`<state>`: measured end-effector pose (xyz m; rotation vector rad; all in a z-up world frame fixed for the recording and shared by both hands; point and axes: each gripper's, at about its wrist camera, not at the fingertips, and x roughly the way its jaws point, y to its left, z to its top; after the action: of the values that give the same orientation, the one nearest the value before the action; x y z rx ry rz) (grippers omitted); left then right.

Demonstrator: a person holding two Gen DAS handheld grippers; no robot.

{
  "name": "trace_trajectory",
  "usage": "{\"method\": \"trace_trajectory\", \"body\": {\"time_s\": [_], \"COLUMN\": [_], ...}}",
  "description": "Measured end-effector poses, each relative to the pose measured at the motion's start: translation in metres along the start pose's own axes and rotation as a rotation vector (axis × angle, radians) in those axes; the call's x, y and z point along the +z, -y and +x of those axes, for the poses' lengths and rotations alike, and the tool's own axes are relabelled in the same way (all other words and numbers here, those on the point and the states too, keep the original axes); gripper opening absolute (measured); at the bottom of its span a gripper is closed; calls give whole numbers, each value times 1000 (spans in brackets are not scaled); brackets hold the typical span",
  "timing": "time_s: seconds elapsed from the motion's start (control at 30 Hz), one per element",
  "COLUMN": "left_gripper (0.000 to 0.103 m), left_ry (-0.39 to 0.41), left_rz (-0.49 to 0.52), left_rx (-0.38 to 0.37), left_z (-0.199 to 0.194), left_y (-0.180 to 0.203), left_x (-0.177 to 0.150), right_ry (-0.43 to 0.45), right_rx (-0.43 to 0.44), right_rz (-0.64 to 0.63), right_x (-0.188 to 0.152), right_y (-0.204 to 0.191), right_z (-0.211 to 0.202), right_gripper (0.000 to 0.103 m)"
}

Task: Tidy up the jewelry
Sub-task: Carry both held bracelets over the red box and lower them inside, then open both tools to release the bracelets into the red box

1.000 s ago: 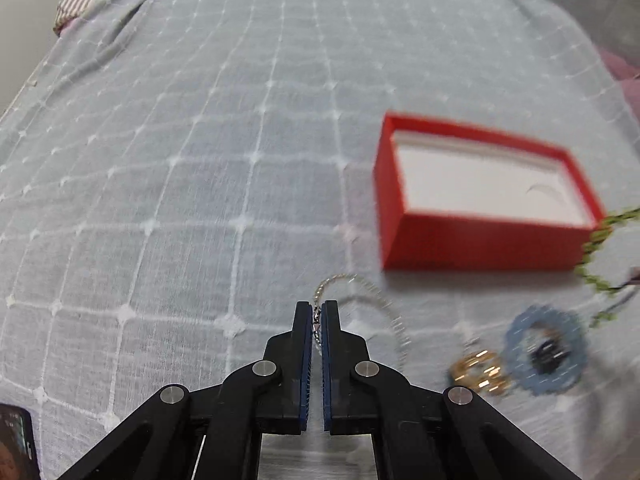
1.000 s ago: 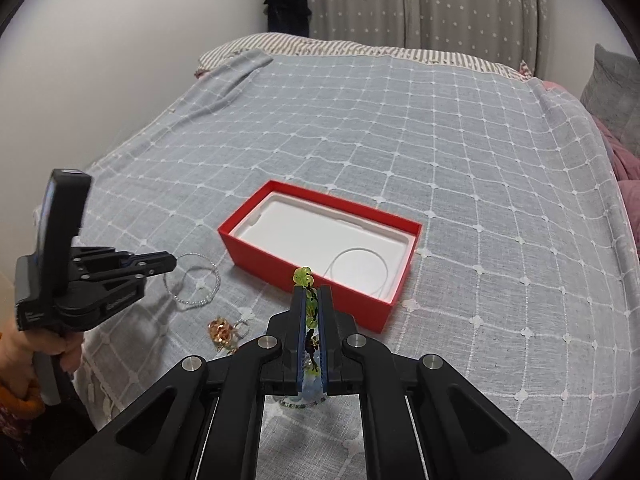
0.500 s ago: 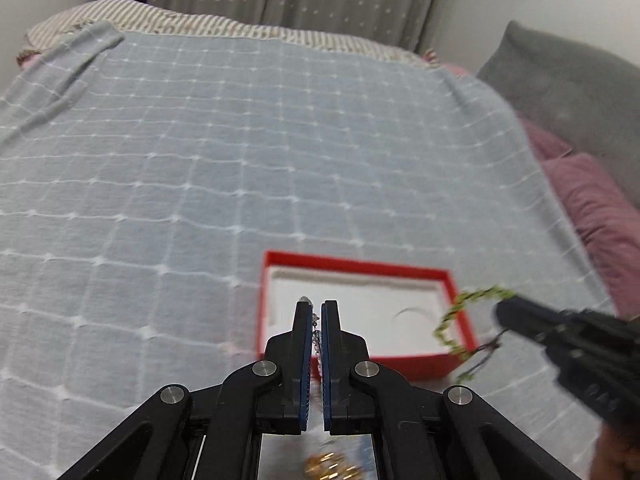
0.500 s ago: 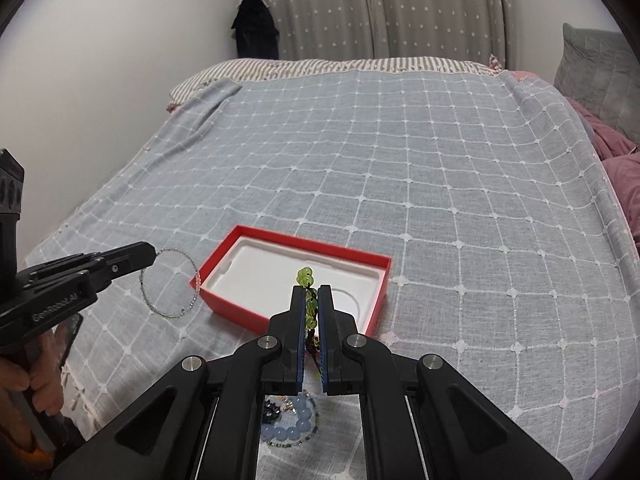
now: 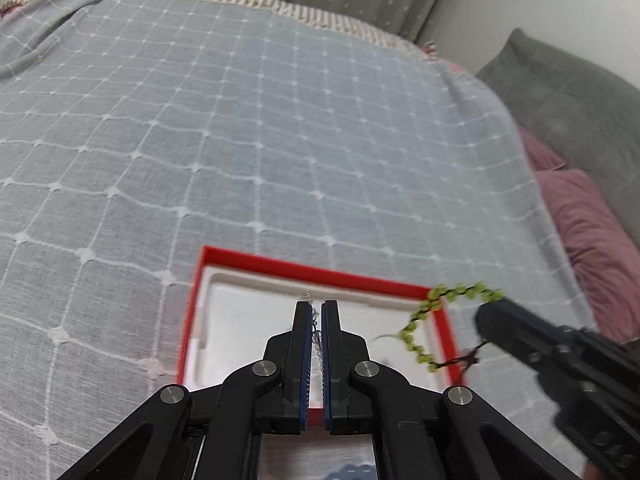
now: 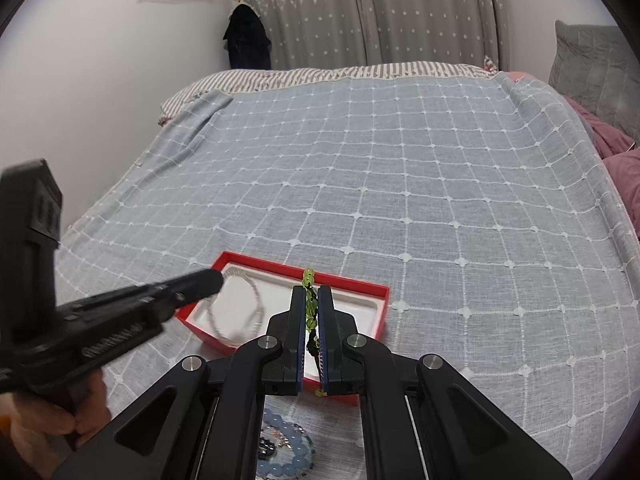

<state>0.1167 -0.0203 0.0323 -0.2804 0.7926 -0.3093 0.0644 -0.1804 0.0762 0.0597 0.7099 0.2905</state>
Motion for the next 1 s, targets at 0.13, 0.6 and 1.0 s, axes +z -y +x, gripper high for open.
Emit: {"method": "trace_trajectory", "body": {"time_s": [0.13, 0.6, 1.0], "left_gripper": [0, 0, 51], "left_ry": [-18, -58, -59], "left_rz": [-4, 68, 168], "left_rx": [56, 174, 210], "left_z": [5, 21, -5], "left_y": [-11, -12, 4], "left_x": [-2, -8, -12], "right_ry": [-7, -109, -102], "right_rx": [70, -31, -22], "right_rz": [-19, 11, 4], "right_x": [2, -14, -15], "right_y": [-13, 19, 16], "right_z": [8, 56, 27], "right_gripper": [5, 6, 39]}}
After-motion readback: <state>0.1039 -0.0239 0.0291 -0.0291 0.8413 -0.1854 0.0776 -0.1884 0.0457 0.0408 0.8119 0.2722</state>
